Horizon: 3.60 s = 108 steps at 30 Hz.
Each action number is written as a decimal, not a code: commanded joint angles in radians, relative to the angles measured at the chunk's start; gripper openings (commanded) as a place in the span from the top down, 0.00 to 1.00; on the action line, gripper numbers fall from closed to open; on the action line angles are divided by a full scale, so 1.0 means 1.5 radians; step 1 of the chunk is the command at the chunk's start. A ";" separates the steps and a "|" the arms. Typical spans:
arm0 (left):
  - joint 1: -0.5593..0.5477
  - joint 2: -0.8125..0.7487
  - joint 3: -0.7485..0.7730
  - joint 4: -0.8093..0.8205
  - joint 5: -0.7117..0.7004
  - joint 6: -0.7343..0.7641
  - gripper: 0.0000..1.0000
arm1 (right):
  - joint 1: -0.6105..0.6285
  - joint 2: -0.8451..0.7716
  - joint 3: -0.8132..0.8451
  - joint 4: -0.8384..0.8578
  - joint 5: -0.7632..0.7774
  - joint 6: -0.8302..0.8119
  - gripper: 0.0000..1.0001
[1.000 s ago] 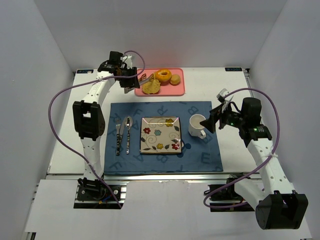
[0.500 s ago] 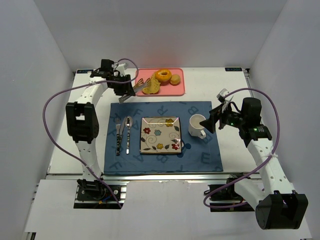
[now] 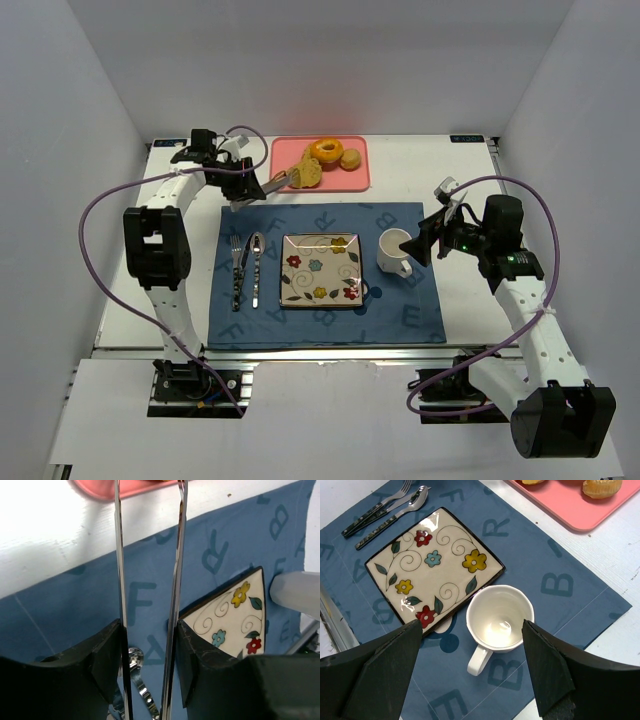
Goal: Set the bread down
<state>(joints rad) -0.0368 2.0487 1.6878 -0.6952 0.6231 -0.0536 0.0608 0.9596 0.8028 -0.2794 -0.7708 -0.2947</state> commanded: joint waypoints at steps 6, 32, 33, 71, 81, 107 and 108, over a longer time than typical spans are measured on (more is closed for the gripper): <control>-0.003 -0.023 -0.008 0.035 0.045 -0.019 0.65 | -0.003 -0.003 0.005 0.024 -0.015 0.006 0.14; -0.004 -0.421 -0.374 0.155 0.137 -0.171 1.00 | -0.004 0.002 0.010 0.026 -0.033 0.009 0.14; -0.007 -0.462 -0.395 0.123 0.135 -0.167 1.00 | -0.003 0.004 0.011 0.025 -0.033 0.008 0.14; -0.076 -0.529 -0.412 -0.068 -0.012 -0.149 0.46 | -0.004 0.022 0.029 0.012 -0.036 -0.002 0.14; -0.076 -0.343 -0.255 0.117 -0.081 -0.229 0.52 | -0.004 0.029 0.022 0.025 -0.041 -0.001 0.14; -0.067 0.101 0.166 0.124 -0.059 -0.264 0.53 | -0.006 0.014 0.005 0.043 -0.036 0.001 0.14; -0.066 0.097 0.150 0.130 -0.058 -0.264 0.53 | -0.006 0.017 0.005 0.045 -0.036 0.002 0.14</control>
<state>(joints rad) -0.1402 2.2665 1.9522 -0.5369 0.4938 -0.4458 0.0589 0.9794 0.8036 -0.2577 -0.8120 -0.2943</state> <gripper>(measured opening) 0.475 0.858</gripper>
